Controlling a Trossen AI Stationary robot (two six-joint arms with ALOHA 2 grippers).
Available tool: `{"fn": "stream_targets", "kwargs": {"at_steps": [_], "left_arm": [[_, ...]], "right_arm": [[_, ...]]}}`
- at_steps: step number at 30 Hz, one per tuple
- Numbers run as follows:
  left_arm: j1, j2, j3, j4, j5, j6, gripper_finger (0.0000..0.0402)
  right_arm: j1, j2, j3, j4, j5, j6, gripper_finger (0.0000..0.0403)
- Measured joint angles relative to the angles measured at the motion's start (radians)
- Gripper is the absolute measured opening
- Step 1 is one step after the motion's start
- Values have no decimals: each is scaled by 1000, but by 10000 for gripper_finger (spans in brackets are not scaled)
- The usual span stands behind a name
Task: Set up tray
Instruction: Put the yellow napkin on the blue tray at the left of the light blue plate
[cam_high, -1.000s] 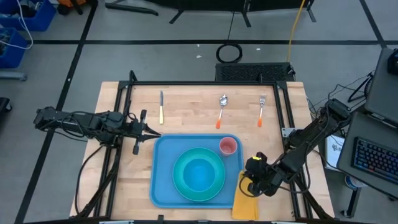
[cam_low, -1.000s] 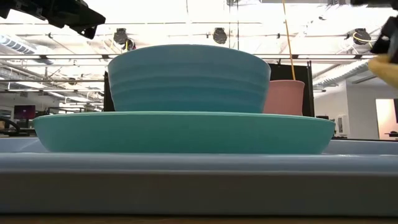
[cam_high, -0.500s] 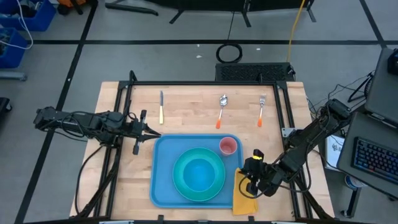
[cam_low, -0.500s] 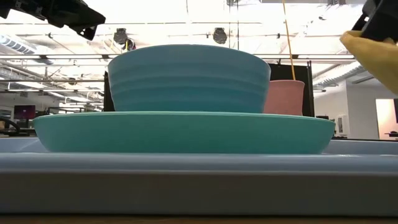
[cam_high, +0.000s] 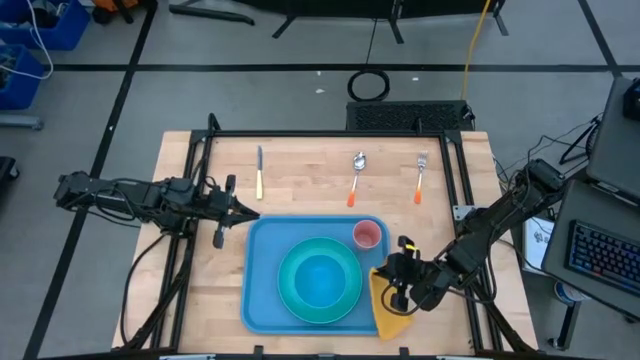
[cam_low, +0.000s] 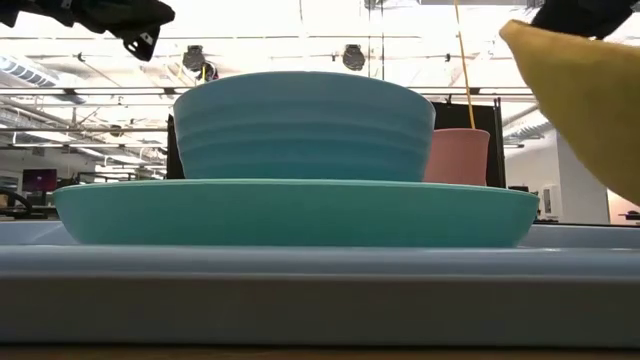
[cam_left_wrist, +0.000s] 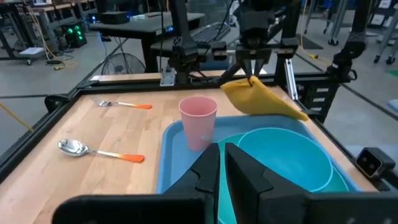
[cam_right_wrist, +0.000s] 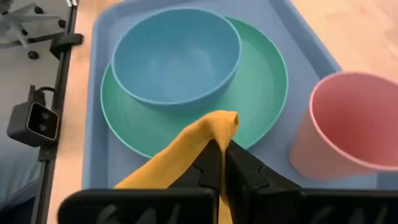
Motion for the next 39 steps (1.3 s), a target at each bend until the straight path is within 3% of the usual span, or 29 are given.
{"fn": "stream_targets", "kwargs": {"at_steps": [13, 30, 39], "left_arm": [[0, 0, 0, 36, -1, -110, 31], [0, 0, 0, 94, -59, -113, 31], [0, 17, 0, 129, -79, -116, 31]], "right_arm": [[-32, -1, 114, 2, 54, -220, 0], [-97, 0, 258, 3, 27, -448, 0], [-183, 0, 323, 2, 23, -610, 0]]}}
